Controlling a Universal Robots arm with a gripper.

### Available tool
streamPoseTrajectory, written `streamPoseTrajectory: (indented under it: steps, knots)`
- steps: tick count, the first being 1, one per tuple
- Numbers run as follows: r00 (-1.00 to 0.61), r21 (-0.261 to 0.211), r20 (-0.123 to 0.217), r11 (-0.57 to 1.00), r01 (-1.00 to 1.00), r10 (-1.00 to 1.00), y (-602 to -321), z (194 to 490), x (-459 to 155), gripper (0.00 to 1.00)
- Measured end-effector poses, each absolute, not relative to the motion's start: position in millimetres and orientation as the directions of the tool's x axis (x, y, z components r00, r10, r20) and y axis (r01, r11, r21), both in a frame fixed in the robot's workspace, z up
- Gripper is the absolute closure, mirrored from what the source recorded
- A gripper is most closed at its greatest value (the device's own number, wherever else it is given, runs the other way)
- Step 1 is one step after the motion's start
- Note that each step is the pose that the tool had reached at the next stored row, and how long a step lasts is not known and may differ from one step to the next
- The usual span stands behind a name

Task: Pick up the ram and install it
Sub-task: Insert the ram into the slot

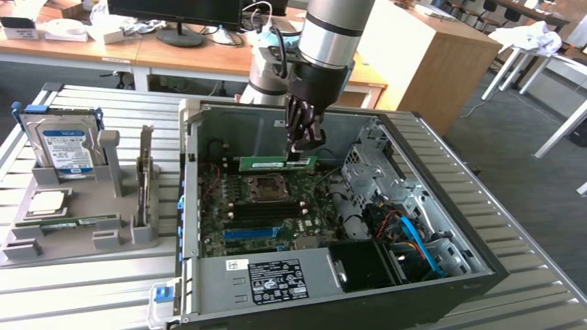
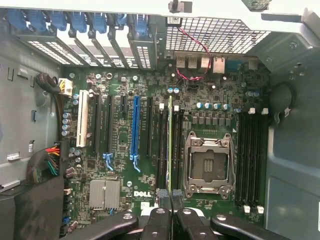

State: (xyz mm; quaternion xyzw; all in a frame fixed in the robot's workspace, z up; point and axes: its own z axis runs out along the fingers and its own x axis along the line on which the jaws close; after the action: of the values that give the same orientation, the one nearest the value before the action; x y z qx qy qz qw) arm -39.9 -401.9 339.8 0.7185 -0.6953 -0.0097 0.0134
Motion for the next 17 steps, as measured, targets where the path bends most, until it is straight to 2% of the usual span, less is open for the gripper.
streamPoseTrajectory:
  steps: [17]
  knots:
    - [0.033, 0.032, 0.003, -0.033, -0.999, -0.999, -410.9, 337.2, -39.9, 0.88]
